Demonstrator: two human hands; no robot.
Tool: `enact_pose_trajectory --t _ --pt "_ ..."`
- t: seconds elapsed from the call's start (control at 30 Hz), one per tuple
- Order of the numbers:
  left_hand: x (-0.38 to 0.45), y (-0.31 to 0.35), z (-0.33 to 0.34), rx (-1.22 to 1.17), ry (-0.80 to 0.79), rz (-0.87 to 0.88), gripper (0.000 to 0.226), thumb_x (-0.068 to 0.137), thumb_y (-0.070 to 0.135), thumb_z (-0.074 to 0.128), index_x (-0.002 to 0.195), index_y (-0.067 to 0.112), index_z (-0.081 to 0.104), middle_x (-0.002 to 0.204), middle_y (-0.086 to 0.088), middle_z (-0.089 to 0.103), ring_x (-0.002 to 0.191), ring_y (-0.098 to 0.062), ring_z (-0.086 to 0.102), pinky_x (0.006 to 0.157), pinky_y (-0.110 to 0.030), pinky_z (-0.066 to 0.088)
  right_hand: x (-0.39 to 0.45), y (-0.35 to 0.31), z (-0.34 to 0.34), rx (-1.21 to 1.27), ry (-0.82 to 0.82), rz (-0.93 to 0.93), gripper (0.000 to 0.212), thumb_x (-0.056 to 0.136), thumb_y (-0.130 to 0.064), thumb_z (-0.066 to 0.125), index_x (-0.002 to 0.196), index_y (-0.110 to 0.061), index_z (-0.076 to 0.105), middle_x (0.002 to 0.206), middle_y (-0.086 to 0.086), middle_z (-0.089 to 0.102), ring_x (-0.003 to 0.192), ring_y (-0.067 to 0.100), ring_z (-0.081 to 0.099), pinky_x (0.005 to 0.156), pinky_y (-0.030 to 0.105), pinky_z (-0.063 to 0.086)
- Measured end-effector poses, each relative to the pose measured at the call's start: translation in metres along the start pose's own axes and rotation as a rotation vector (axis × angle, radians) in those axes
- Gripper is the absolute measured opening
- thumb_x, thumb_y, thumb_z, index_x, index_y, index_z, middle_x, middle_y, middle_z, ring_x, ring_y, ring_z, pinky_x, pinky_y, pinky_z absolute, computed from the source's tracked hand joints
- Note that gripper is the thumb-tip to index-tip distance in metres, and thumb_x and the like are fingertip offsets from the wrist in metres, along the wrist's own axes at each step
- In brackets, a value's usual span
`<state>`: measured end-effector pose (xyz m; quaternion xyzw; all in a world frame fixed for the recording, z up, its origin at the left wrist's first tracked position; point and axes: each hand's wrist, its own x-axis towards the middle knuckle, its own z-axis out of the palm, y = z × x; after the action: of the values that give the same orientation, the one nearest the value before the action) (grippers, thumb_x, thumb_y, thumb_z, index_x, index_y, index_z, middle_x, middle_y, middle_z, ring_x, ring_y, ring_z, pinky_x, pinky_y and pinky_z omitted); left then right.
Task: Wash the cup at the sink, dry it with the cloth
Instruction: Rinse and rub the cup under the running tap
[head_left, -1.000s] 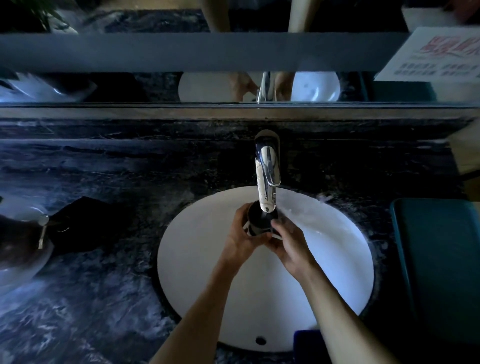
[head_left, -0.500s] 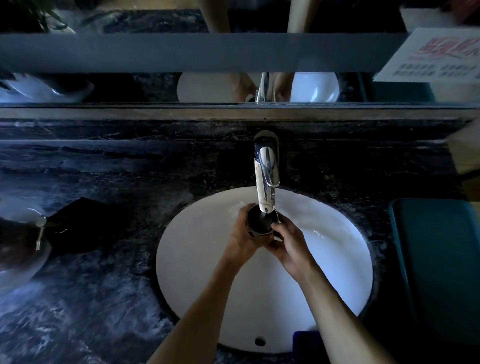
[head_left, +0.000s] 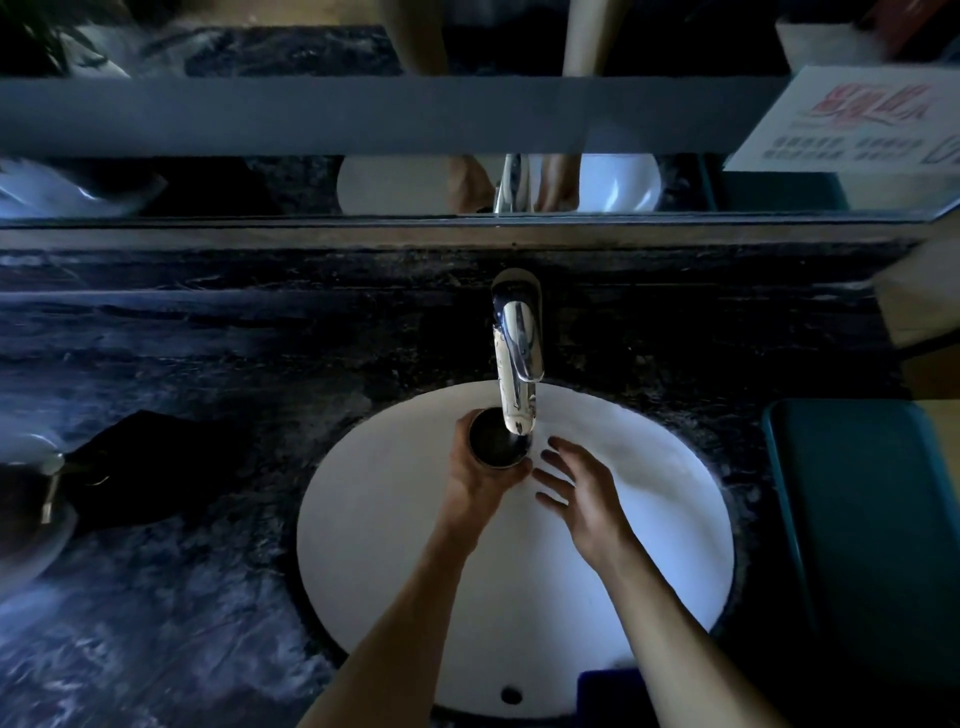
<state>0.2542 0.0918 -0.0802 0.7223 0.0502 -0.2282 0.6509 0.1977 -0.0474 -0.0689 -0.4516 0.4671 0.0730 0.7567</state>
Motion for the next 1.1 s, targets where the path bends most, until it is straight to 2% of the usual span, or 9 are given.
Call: enact_pose_trajectory --t 0.1,0.3,0.43,0.6,0.7,0.8,0.93,1.0,1.1 --pt "0.001 -0.002 0.0 0.069 -0.007 0.007 0.073 0.074 -0.006 0.092 0.124 0.031 0.053 0.121 -0.004 0.069 0.112 -0.01 0.068 0.097 -0.043 0.058 0.0 0.002 0.0 -0.034 0.009 -0.021 0.034 0.105 -0.026 0.053 0.135 -0.015 0.063 0.135 0.008 0.065 0.121 0.031 0.065 0.102 0.048 0.049" --pt "0.001 0.013 0.005 0.082 -0.115 0.008 0.078 0.068 0.015 0.092 0.134 0.005 0.052 0.126 -0.023 0.064 0.116 -0.035 0.067 0.096 -0.054 0.059 -0.006 -0.001 0.017 -0.15 -0.089 -0.07 0.033 0.1 -0.041 0.048 0.114 -0.037 0.077 0.117 -0.01 0.078 0.113 0.009 0.071 0.1 0.039 0.05" --pt "-0.001 0.02 0.011 -0.061 -0.037 -0.111 0.053 0.091 0.014 0.083 0.13 0.015 0.047 0.117 -0.003 0.068 0.106 -0.015 0.07 0.08 -0.018 0.06 -0.007 -0.001 0.029 -0.178 -0.137 -0.13 0.034 0.101 -0.045 0.048 0.123 -0.035 0.073 0.123 -0.005 0.077 0.118 0.012 0.069 0.089 0.031 0.056" --pt "0.005 0.024 0.019 -0.082 0.053 -0.192 0.005 0.099 0.027 0.072 0.097 0.023 0.07 0.094 -0.002 0.078 0.085 -0.017 0.075 0.073 -0.029 0.06 -0.008 0.01 0.042 -0.357 -0.048 -0.255 0.032 0.109 -0.039 0.041 0.135 -0.027 0.056 0.134 0.004 0.067 0.119 0.018 0.065 0.1 0.045 0.056" --pt "0.006 0.026 0.019 -0.123 0.104 -0.235 0.043 0.11 0.039 0.051 0.08 0.02 0.074 0.078 -0.005 0.077 0.074 -0.022 0.074 0.067 -0.038 0.059 -0.014 0.013 0.046 -0.552 -0.039 -0.316 0.041 0.107 -0.043 0.044 0.147 -0.033 0.045 0.139 0.002 0.063 0.12 0.021 0.065 0.095 0.044 0.057" --pt "0.005 0.02 0.017 -0.209 0.064 -0.35 0.055 0.112 0.047 0.038 0.111 0.008 0.077 0.098 -0.02 0.079 0.082 -0.036 0.075 0.064 -0.039 0.06 -0.014 0.007 0.049 -0.597 0.026 -0.294 0.045 0.107 -0.045 0.036 0.142 -0.02 0.051 0.13 0.013 0.067 0.11 0.033 0.07 0.084 0.055 0.061" --pt "0.005 0.018 0.01 -0.323 -0.032 -0.427 0.043 0.1 0.045 0.066 0.116 0.006 0.068 0.1 -0.021 0.074 0.082 -0.026 0.071 0.058 -0.031 0.054 -0.008 0.004 0.049 -0.505 0.134 -0.284 0.034 0.109 -0.033 0.037 0.1 -0.014 0.063 0.103 0.014 0.07 0.096 0.031 0.069 0.081 0.044 0.059" --pt "0.008 0.02 0.005 -0.271 -0.073 -0.345 0.051 0.085 0.035 0.081 0.123 0.006 0.062 0.11 -0.022 0.074 0.09 -0.025 0.073 0.062 -0.032 0.057 -0.008 0.003 0.045 -0.528 0.176 -0.284 0.034 0.107 -0.033 0.042 0.084 -0.02 0.063 0.085 0.003 0.071 0.082 0.025 0.067 0.065 0.031 0.052" --pt "0.01 0.02 0.002 -0.136 -0.068 -0.183 0.065 0.076 0.005 0.089 0.13 0.008 0.052 0.105 -0.007 0.074 0.076 -0.001 0.075 0.062 -0.018 0.06 -0.009 -0.009 0.037 -0.645 0.168 -0.329 0.026 0.102 -0.016 0.049 0.087 -0.023 0.07 0.082 -0.003 0.072 0.077 0.02 0.066 0.061 0.027 0.048"
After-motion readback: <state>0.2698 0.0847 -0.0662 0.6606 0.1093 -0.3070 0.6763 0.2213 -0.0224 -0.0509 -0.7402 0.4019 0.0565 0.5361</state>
